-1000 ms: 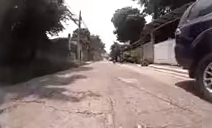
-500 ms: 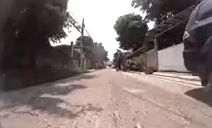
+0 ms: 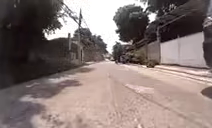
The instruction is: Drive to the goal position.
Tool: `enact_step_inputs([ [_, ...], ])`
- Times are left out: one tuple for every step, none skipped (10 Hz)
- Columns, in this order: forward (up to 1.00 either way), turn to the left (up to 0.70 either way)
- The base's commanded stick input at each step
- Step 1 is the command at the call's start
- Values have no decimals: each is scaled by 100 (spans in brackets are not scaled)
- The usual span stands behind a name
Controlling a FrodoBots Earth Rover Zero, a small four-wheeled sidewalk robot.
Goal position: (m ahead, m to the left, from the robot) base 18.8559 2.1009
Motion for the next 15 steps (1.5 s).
enact_step_inputs([
  [100, 3],
  [100, 3],
  [100, 3],
  [100, 3],
  [100, 3],
  [100, 3],
  [100, 3],
  [100, 3],
  [100, 3],
  [100, 3],
  [100, 3],
  [100, 3],
  [100, 3],
  [100, 3],
  [100, 3],
])
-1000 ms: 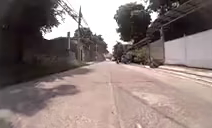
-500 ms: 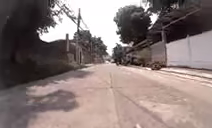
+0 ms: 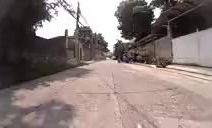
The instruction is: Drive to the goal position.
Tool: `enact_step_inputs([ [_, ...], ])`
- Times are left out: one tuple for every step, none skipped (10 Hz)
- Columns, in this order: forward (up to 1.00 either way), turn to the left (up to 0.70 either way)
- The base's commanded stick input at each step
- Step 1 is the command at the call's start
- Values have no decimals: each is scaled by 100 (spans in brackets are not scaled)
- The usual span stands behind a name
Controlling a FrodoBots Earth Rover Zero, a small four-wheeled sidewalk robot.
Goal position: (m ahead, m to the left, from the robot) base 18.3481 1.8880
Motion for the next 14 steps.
enact_step_inputs([
  [100, 3],
  [100, 3],
  [100, 3],
  [100, 3],
  [100, 3],
  [100, 3],
  [100, 3],
  [100, 3],
  [100, 3],
  [100, 3],
  [100, 3],
  [100, 3],
  [100, 3],
  [100, 3],
])
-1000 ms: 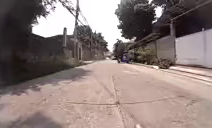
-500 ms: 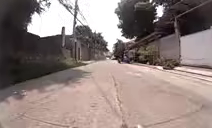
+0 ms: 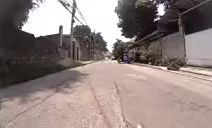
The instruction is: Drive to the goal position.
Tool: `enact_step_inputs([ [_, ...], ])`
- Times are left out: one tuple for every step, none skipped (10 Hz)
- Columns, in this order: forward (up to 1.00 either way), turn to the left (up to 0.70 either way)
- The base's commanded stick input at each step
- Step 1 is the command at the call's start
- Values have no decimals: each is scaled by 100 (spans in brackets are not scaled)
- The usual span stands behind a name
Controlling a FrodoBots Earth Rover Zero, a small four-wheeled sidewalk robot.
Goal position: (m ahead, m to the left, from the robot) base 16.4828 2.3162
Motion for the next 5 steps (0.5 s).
enact_step_inputs([
  [100, 3],
  [100, 3],
  [100, 3],
  [100, 3],
  [100, 3],
])
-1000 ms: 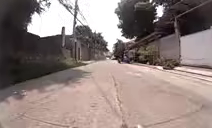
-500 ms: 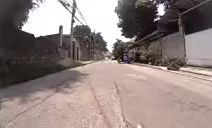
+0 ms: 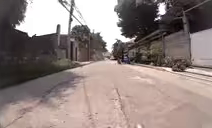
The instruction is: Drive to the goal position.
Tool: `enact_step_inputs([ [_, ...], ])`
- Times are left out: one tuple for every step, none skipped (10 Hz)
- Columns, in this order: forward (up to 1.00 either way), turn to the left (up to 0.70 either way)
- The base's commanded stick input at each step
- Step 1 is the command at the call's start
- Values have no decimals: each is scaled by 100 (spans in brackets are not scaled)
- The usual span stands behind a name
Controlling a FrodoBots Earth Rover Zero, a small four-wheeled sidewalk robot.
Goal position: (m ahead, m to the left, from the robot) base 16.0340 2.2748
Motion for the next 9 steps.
enact_step_inputs([
  [100, 3],
  [100, 3],
  [100, 3],
  [100, 3],
  [100, 3],
  [100, 3],
  [100, 3],
  [100, 3],
  [100, 3],
])
